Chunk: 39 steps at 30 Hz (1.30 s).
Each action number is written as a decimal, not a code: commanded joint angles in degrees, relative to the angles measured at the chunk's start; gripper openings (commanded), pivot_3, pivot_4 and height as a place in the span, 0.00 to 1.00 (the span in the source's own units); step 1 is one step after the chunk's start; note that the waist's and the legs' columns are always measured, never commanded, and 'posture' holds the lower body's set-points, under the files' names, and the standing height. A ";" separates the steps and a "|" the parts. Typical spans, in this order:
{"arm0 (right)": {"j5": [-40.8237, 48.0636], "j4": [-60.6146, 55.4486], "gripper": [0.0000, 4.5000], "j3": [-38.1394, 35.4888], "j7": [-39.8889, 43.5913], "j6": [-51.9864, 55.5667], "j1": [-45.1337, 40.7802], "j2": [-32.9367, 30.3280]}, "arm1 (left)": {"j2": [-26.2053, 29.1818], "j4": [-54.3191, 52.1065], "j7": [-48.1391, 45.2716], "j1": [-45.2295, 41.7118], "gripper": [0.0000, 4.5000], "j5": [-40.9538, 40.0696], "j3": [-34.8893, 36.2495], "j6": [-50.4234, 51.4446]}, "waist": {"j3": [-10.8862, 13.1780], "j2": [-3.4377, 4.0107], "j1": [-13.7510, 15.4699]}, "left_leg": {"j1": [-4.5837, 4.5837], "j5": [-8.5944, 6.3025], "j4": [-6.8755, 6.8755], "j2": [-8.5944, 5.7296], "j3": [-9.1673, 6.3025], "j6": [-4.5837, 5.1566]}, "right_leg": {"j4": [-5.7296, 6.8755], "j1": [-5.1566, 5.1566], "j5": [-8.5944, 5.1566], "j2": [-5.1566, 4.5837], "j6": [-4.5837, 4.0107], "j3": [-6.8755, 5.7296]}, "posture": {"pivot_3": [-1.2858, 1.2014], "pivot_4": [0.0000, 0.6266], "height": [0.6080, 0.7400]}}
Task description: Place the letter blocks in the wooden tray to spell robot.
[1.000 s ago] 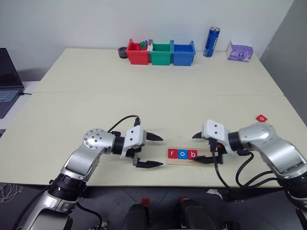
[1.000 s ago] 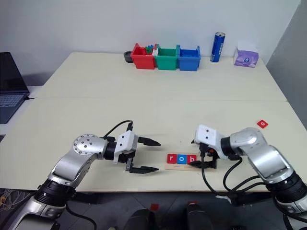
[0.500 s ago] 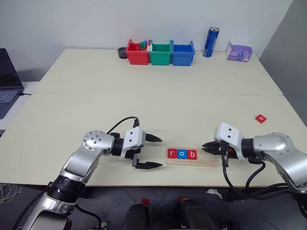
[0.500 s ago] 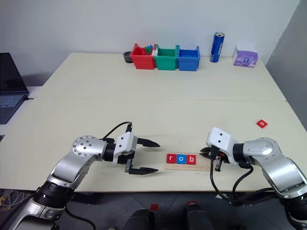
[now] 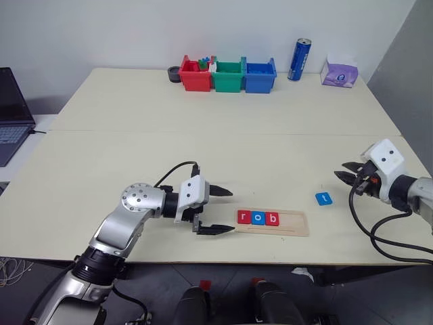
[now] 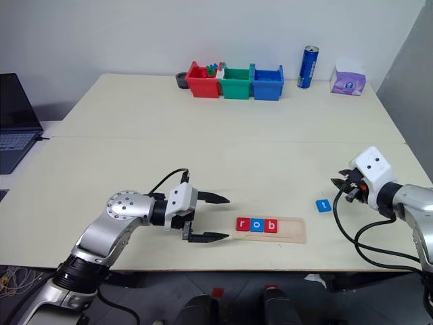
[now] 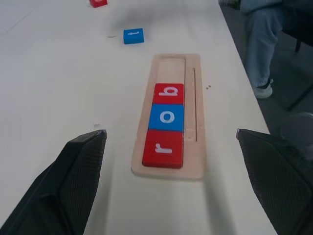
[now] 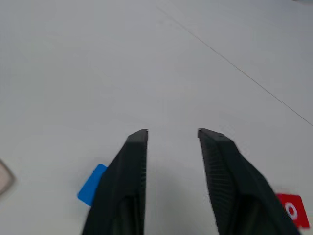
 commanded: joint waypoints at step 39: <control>-23.07 90.69 0.77 16.35 2.65 -24.45 -51.14 1.56 | -3.45 -15.63 10.70 -2.26 1.00 -1.61 -2.09 16.43 | 0.01 0.06 -1.00 | 0.13 0.01 -0.09 0.00 0.32 -0.01 | 0.00 -0.02 0.19 -0.11 -0.30 0.26 | 0.52 0.24 1.00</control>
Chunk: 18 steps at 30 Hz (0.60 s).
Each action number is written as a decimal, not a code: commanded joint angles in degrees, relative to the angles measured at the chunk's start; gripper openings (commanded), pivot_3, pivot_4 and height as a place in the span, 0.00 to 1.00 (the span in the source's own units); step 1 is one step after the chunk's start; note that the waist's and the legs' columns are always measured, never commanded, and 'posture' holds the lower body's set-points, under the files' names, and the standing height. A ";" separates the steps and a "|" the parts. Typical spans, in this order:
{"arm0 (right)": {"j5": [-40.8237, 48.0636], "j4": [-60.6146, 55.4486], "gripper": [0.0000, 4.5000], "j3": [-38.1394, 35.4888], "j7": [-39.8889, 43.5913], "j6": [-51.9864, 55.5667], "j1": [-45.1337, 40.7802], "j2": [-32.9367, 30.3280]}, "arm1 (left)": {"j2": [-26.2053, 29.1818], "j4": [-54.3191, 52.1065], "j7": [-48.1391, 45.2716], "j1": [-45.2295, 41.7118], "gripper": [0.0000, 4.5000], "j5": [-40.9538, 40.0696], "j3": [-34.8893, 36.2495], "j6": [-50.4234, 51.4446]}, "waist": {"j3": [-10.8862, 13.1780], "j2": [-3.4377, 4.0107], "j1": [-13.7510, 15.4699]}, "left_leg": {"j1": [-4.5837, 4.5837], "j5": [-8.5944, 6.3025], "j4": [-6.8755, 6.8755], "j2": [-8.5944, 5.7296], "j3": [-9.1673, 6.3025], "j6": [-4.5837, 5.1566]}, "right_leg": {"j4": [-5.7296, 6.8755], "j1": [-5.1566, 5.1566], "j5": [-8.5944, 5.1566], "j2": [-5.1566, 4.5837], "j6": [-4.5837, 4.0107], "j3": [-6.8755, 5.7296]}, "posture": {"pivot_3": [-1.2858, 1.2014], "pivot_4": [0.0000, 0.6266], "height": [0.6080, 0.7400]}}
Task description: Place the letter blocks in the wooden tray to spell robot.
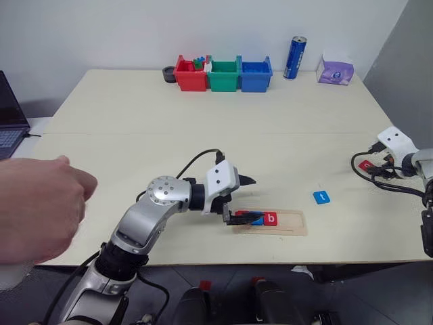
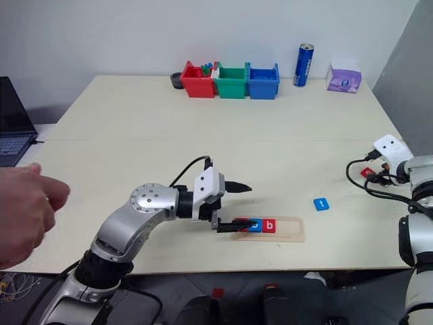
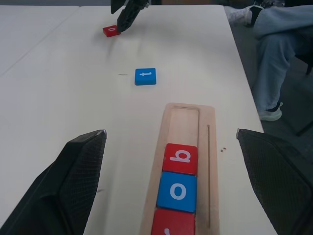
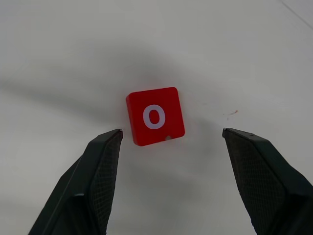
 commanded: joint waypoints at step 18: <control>4.39 -0.26 0.77 -7.66 -3.37 1.58 2.95 2.05 | 1.84 -1.92 -0.77 0.54 1.00 -1.10 0.73 -2.55 | -0.01 0.00 -0.54 | 0.00 0.00 0.02 -0.01 -0.04 0.00 | 0.00 0.05 0.00 0.01 0.00 0.00 | 0.52 0.24 1.00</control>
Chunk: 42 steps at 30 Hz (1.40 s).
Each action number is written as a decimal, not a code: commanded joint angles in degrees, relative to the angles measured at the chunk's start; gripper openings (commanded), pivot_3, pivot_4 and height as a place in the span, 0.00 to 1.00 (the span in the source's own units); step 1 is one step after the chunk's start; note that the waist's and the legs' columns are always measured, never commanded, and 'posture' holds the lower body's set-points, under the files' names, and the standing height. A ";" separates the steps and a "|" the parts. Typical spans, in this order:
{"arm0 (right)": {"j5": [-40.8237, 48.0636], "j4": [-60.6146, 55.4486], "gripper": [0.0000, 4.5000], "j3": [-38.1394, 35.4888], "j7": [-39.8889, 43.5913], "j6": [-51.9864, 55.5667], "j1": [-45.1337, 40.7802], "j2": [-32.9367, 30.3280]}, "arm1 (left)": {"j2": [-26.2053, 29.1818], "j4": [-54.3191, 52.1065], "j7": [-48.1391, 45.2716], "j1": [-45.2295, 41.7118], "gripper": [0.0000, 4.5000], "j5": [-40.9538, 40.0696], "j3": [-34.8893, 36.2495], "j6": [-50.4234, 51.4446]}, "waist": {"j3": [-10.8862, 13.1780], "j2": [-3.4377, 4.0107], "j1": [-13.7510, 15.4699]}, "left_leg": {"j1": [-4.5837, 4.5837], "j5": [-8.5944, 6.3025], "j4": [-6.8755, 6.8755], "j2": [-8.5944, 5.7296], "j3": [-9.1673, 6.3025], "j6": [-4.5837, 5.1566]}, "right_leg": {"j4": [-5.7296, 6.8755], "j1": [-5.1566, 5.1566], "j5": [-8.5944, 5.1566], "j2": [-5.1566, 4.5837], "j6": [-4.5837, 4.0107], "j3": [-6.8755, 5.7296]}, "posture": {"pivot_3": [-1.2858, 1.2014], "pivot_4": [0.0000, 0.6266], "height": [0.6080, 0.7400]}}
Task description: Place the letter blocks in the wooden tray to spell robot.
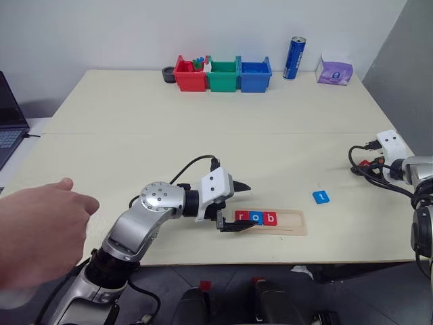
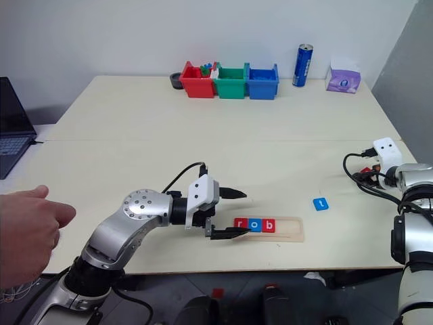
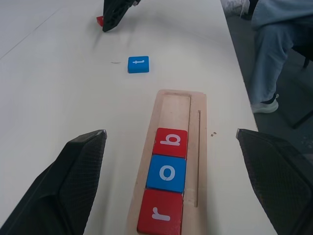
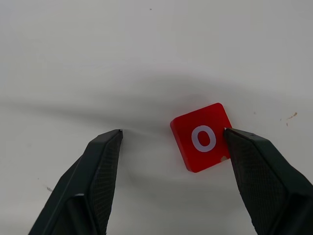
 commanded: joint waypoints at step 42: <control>5.36 -3.64 0.77 -4.78 3.22 0.46 2.63 7.15 | 0.42 1.83 -2.72 -2.11 1.00 -0.75 0.81 -3.35 | 0.00 0.00 -0.95 | 0.07 0.00 -0.01 -0.01 0.03 0.00 | 0.01 0.02 0.01 0.11 0.01 0.02 | 0.52 0.24 1.00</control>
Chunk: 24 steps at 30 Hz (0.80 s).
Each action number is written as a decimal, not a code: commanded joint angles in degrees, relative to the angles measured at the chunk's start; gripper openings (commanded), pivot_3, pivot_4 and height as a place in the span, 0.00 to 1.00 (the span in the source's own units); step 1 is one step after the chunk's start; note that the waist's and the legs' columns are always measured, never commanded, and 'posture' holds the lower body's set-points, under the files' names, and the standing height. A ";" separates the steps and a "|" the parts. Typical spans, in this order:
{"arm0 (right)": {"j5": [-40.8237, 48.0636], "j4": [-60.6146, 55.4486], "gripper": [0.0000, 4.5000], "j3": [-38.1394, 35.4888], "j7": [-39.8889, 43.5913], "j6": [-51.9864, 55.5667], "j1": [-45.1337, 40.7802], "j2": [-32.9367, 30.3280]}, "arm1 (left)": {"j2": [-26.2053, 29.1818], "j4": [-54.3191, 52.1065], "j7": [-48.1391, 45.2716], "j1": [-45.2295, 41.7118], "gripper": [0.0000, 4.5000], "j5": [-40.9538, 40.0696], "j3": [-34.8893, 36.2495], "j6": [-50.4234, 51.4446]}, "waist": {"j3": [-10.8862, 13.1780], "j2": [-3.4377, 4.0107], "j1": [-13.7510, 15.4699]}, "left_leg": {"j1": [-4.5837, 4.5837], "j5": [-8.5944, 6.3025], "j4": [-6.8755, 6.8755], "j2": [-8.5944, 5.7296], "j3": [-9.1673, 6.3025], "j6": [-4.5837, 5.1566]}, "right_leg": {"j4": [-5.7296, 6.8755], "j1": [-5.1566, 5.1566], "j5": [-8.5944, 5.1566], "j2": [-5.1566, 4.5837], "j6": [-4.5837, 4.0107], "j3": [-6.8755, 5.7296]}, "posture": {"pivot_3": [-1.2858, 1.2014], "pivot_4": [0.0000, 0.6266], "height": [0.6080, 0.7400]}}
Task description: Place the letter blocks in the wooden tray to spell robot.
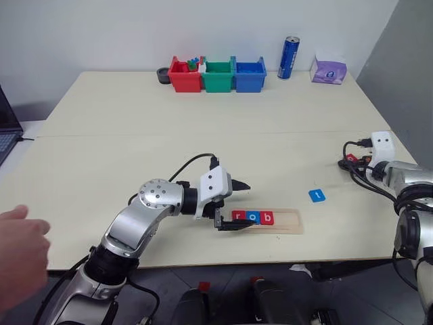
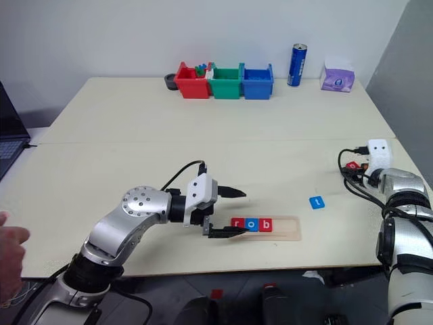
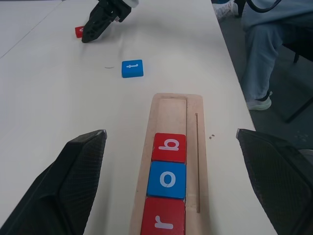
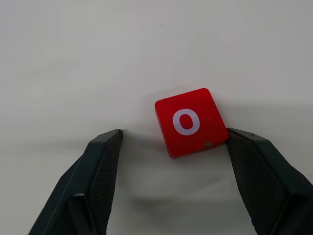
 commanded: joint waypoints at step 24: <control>2.10 -0.81 0.44 -2.51 -13.42 -1.36 2.32 5.10 | -1.12 2.85 0.57 -2.85 1.00 -0.74 2.25 -1.85 | -0.03 -0.03 -0.60 | 0.00 0.00 0.07 0.01 -0.06 0.00 | 0.03 0.06 0.04 -0.07 0.06 0.02 | 0.52 0.24 1.00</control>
